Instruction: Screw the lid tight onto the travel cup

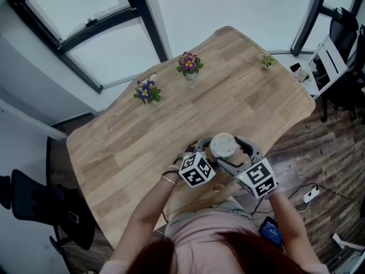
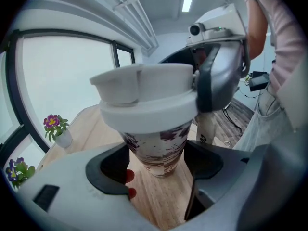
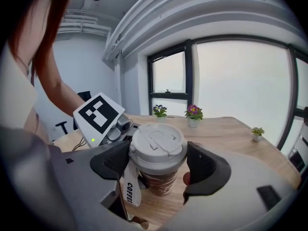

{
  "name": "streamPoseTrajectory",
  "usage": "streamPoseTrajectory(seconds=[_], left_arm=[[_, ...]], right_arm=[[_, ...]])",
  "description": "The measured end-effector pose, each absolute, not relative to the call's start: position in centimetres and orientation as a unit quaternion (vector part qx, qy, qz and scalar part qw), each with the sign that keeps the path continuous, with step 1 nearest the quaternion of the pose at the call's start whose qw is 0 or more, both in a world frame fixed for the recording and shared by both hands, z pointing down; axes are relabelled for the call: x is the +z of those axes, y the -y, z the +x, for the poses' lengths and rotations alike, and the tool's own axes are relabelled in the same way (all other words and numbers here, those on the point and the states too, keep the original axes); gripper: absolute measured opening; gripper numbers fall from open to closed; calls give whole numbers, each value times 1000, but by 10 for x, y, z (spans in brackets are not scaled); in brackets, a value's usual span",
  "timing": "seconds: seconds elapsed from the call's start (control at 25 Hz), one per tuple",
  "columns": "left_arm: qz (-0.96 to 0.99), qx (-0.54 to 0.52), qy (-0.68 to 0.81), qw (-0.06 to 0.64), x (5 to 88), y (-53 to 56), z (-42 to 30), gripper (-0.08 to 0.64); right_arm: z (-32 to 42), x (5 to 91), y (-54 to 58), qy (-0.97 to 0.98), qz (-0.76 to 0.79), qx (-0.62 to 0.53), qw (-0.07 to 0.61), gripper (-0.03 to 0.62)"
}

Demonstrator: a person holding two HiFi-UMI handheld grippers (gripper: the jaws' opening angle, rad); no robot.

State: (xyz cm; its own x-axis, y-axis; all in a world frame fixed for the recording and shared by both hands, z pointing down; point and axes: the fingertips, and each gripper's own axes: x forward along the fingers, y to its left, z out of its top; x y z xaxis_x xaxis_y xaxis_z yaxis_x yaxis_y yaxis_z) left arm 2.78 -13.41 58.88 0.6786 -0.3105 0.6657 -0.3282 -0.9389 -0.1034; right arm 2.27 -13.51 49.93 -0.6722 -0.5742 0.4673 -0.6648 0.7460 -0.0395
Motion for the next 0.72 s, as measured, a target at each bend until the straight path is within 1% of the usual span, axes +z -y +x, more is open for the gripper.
streamPoseTrajectory(seconds=[0.2,0.28,0.48,0.6,0.72], left_arm=[[911,354,211,21,588,138,29,347],[912,351,210,24,588,138,28,347],[920,355,165,18,590,135,26,347],[922,365,131,5,590,130,27,347],[922,365,124,5,590,130,28,347]], right_arm=[[24,499,138,886,398,114,208,362],[23,500,138,888,394,114,207,363],[22,500,129,919,282,134,240,364],[24,502,128,927,234,110,270,364],[19,504,130,931,217,89,280,364]])
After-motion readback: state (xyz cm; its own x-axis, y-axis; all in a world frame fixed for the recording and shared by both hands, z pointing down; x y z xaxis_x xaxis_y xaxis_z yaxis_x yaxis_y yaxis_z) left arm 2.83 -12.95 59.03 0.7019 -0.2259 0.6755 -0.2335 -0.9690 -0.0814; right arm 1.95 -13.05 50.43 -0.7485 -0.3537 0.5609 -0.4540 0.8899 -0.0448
